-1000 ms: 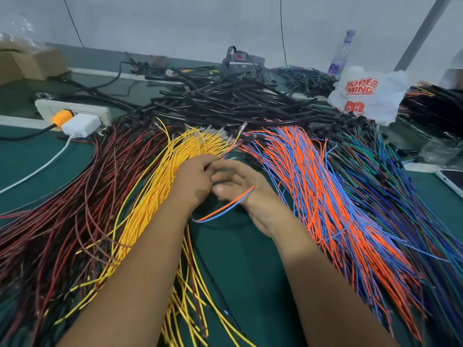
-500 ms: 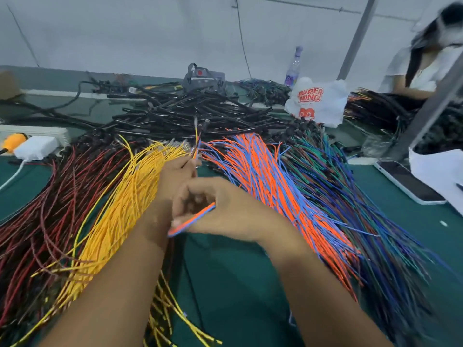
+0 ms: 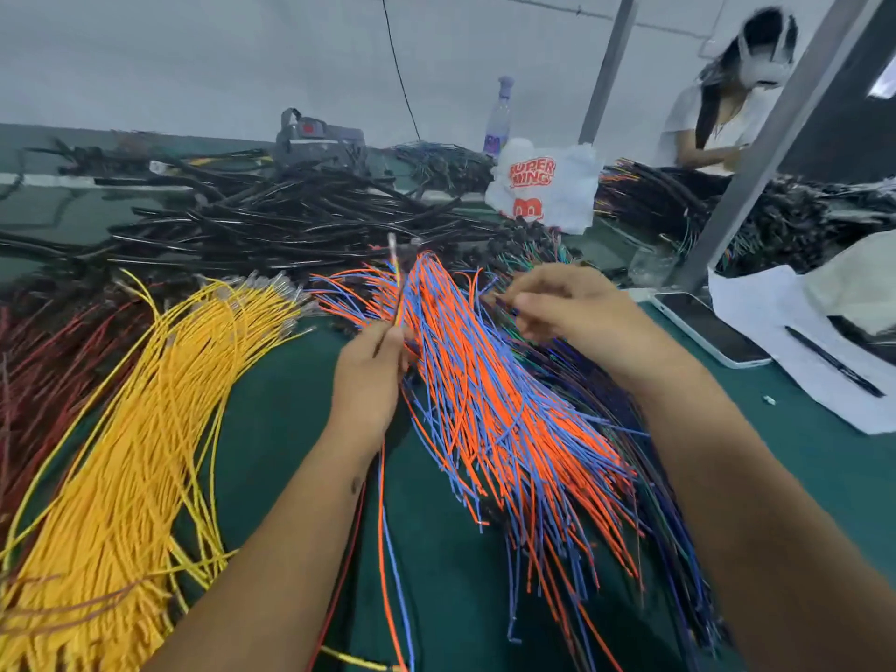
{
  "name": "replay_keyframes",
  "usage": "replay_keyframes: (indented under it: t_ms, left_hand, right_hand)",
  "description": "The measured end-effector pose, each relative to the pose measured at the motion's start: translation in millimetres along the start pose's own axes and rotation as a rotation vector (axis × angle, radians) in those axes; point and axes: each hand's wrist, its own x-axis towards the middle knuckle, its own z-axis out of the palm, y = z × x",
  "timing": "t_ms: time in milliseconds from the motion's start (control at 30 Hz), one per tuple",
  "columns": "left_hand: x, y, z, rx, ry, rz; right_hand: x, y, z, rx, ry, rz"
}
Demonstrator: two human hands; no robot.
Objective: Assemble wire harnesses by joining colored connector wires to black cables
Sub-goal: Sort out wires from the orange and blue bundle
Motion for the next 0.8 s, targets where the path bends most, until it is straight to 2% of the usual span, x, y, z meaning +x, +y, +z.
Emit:
replay_keyframes:
  t_ms: [33,100,200,267,333,500,633,800]
  left_hand:
    - [-0.1,-1.3,-0.4,0.013,-0.013,0.013]
    - [1.8,-3.8,-2.5,-0.008,-0.02,0.022]
    - [4.1,-8.0,-4.1,-0.039,-0.023,0.015]
    - [4.8,-10.1,-3.8,-0.045,-0.036,0.015]
    - [5.7,-12.0,-3.5,-0.026,-0.046,0.024]
    - [4.8,-12.6,-4.6,-0.016,-0.062,0.028]
    - [2.8,-9.6,-5.2,-0.027,-0.061,0.016]
    - [1.4,-7.3,-5.8,-0.05,-0.074,0.014]
  right_hand:
    - [10.2,15.2,-3.7,-0.173,0.055,0.037]
    - [24.1,44.5,-6.8,-0.488,0.028,0.142]
    - [32.1,76.7,1.5,-0.758,-0.125,0.214]
    - [34.3,86.8,7.6,-0.837,-0.104,0.176]
    - [35.0,90.0,10.7,-0.839,-0.057,0.15]
    - [32.3,85.2,8.3,-0.776,-0.059,0.165]
    - [32.4,72.9,-3.2,-0.677,0.06,0.072]
    - [34.5,60.4,-8.5,-0.55,0.129,0.078]
